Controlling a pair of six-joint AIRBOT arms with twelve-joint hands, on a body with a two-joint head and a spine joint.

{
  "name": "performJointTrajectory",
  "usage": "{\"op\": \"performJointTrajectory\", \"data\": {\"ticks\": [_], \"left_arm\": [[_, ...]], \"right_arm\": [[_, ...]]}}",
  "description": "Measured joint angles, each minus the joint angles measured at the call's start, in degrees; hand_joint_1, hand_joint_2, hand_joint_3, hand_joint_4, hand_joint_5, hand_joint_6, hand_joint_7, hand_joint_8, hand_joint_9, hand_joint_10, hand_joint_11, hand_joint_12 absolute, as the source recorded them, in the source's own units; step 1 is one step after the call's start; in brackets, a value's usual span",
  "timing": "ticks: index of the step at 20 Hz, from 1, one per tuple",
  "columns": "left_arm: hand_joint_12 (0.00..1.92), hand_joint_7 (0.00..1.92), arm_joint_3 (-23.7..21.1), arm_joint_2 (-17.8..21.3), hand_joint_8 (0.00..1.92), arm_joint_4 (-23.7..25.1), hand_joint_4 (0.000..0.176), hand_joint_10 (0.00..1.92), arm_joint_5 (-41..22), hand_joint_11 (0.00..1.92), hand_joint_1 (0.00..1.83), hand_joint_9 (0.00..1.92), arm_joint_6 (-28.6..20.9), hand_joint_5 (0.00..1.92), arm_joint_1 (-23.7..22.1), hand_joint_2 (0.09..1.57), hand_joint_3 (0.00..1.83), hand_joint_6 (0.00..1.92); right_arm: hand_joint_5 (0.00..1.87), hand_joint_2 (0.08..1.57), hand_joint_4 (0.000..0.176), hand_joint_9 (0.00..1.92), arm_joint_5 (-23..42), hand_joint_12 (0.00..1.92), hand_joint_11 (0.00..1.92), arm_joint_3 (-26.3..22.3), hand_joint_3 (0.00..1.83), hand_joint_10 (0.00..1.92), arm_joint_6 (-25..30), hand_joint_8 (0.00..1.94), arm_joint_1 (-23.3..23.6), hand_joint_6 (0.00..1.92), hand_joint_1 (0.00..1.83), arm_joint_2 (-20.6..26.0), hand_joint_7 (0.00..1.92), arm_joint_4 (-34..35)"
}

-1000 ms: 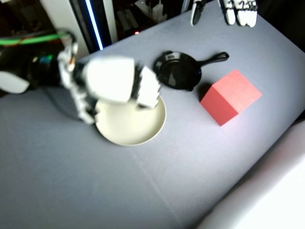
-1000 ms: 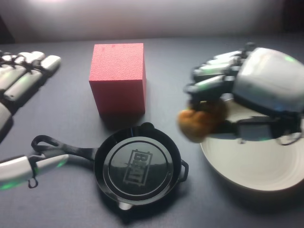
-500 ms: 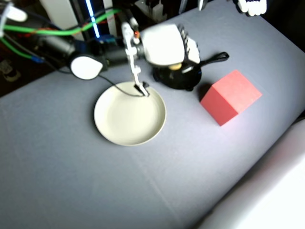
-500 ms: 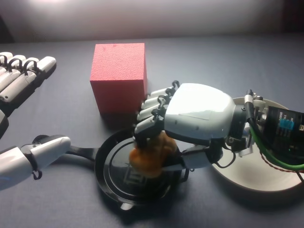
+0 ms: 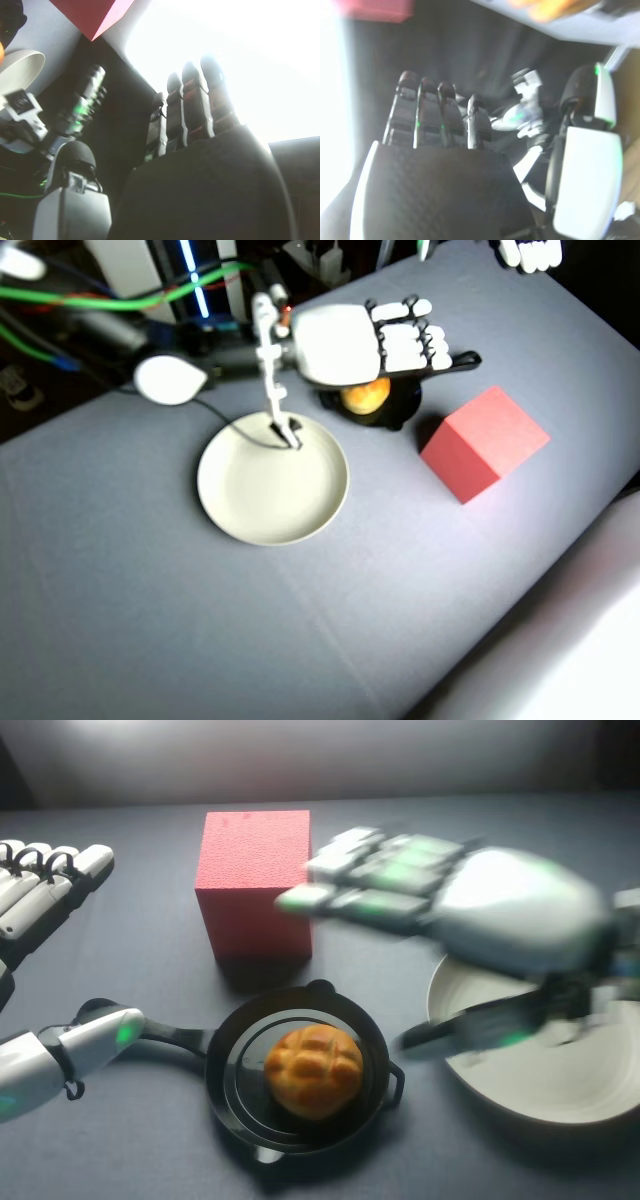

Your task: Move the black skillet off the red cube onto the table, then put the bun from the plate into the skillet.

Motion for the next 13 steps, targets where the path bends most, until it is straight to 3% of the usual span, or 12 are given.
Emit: {"op": "performJointTrajectory", "data": {"ticks": [1, 2, 4, 5, 6, 7, 8, 9, 10, 11, 12, 13], "left_arm": [[0.64, 0.22, 0.00, 0.02, 0.00, -0.02, 0.030, 0.01, -0.39, 0.00, 0.11, 0.23, -0.07, 0.09, 0.26, 1.15, 0.00, 0.00], [0.75, 0.26, 0.00, 0.00, 0.00, 0.04, 0.007, 0.01, -0.76, 0.00, 0.15, 0.29, -0.17, 0.12, 0.31, 1.14, 0.00, 0.00], [1.02, 0.32, 0.00, 0.00, 0.00, 0.04, 0.000, 0.02, -1.57, 0.06, 0.23, 0.46, -0.17, 0.07, 0.31, 1.22, 0.00, 0.00], [0.90, 0.30, 0.02, 0.00, 0.00, 0.52, 0.000, 0.02, -2.01, 0.12, 0.19, 0.52, -0.22, 0.05, 0.28, 1.33, 0.01, 0.00], [0.90, 0.30, 0.02, 0.00, 0.00, 1.11, 0.000, 0.02, -2.40, 0.12, 0.19, 0.52, -0.24, 0.05, 0.28, 1.33, 0.01, 0.00], [0.74, 0.25, 0.02, 0.00, 0.00, 1.29, 0.055, 0.00, -2.47, 0.12, 0.15, 0.50, -0.33, 0.14, 0.31, 1.40, 0.00, 0.00], [0.59, 0.31, 0.26, -0.04, 0.01, 0.44, 0.100, 0.00, -2.51, 0.15, 0.24, 0.46, -0.57, 0.30, 0.28, 1.39, 0.00, 0.01], [0.55, 0.35, 0.46, -0.07, 0.00, 0.17, 0.161, 0.00, -2.78, 0.05, 0.50, 0.40, -0.68, 0.36, 0.09, 1.44, 0.02, 1.46], [0.50, 0.30, 0.50, -0.04, 0.00, 0.02, 0.173, 0.00, -3.76, 0.01, 0.20, 0.34, -0.79, 0.09, -0.15, 1.41, 0.00, 0.74], [0.10, 0.18, 0.50, -0.04, 0.00, 0.26, 0.175, 0.00, -3.87, 0.00, 0.12, 0.15, -0.20, 0.14, -1.29, 1.50, 0.01, 0.28], [0.10, 0.18, 0.63, -0.04, 0.00, 0.55, 0.175, 0.00, -3.78, 0.00, 0.12, 0.15, -0.07, 0.14, -2.12, 1.50, 0.01, 0.28], [0.64, 0.47, 1.55, -0.04, 0.02, 2.16, 0.050, 0.05, -3.80, 0.11, 0.52, 0.50, -0.20, 0.39, -4.17, 1.37, 0.00, 0.04]], "right_arm": [[0.00, 0.86, 0.144, 0.00, 3.26, 0.00, 0.00, -0.76, 0.00, 0.00, -0.17, 0.00, -2.56, 0.00, 0.77, 2.51, 0.00, 3.76], [0.00, 0.83, 0.170, 0.00, 8.00, 0.00, 0.00, -1.81, 0.00, 0.00, -0.17, 0.00, -5.70, 0.00, 0.73, 5.05, 0.00, 8.15], [0.00, 0.88, 0.176, 0.00, 12.96, 0.00, 0.00, -2.27, 0.00, 0.00, -0.20, 0.00, -7.30, 0.00, 0.84, 6.47, 0.00, 11.21], [0.02, 0.88, 0.095, 0.03, 17.49, 0.06, 0.15, -3.54, 0.00, 0.01, -0.17, 0.00, -9.44, 0.00, 0.87, 7.19, 0.00, 13.73], [0.02, 0.88, 0.095, 0.03, 20.65, 0.06, 0.15, -4.20, 0.00, 0.01, -0.20, 0.00, -11.08, 0.00, 0.87, 7.80, 0.00, 14.34], [0.02, 0.90, 0.056, 0.07, 23.37, 0.07, 0.16, -4.50, 0.01, 0.02, -0.17, 0.01, -12.87, 0.01, 1.00, 8.26, 0.02, 14.19], [0.02, 1.09, 0.086, 0.17, 26.75, 0.09, 0.18, -5.57, 0.02, 0.01, -0.28, 0.00, -14.82, 0.00, 0.89, 8.31, 0.07, 16.65], [0.22, 1.21, 0.087, 0.11, 29.29, 0.02, 0.04, -6.23, 0.02, 0.00, -0.72, 0.01, -16.09, 0.02, 0.91, 8.61, 0.12, 17.79], [0.28, 1.19, 0.033, 0.20, 32.13, 0.01, 0.02, -7.48, 0.00, 0.01, -2.54, 0.01, -17.81, 0.01, 0.90, 9.64, 0.24, 18.84], [0.28, 1.16, 0.000, 0.24, 35.89, 0.04, 0.09, -9.03, 0.00, 0.01, -4.35, 0.01, -19.43, 0.00, 0.90, 10.86, 0.27, 19.93], [0.28, 1.16, 0.000, 0.24, 37.97, 0.04, 0.09, -9.92, 0.00, 0.01, -4.96, 0.01, -20.09, 0.00, 0.90, 11.65, 0.27, 20.37], [0.23, 1.21, 0.018, 0.04, 40.30, 0.01, 0.01, -11.69, 0.03, 0.00, -6.49, 0.00, -20.37, 0.00, 0.55, 13.38, 0.09, 20.20]]}}
